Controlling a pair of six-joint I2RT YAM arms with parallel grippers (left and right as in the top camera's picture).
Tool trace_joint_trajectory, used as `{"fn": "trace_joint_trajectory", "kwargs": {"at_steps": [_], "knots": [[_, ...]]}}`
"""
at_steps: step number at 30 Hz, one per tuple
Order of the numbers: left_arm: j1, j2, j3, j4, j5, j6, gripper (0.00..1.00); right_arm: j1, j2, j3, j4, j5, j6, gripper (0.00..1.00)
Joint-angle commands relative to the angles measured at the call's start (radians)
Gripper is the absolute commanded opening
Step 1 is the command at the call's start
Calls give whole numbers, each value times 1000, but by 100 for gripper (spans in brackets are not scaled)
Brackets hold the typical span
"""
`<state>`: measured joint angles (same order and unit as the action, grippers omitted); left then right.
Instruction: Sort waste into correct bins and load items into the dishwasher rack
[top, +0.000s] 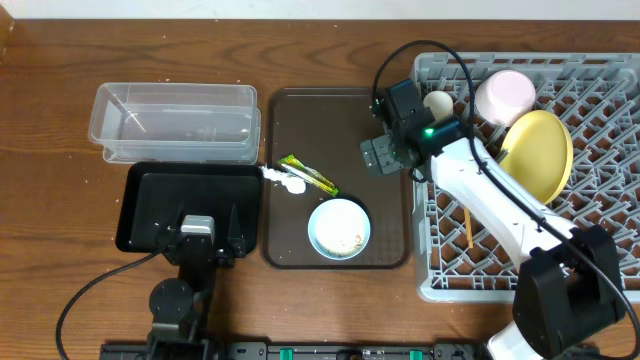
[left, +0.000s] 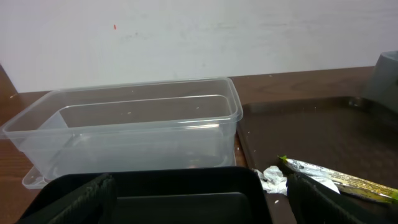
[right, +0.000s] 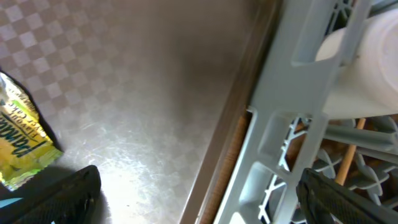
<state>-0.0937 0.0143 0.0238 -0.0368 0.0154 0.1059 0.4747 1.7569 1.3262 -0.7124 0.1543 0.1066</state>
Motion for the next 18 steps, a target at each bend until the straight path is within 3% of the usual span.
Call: {"fn": "trace_joint_trajectory", "kwargs": {"at_steps": [1,14,18], "knots": [[-4,-2,-20,-36,-27,6,90,-7,-10,0,2,2,12,99],[-3,-2,-19,20,-21,-3,90,3,-10,0,2,2,12,99],[-3,-2,38,42,46,-158,90,3,-10,0,2,2,12,99]]}}
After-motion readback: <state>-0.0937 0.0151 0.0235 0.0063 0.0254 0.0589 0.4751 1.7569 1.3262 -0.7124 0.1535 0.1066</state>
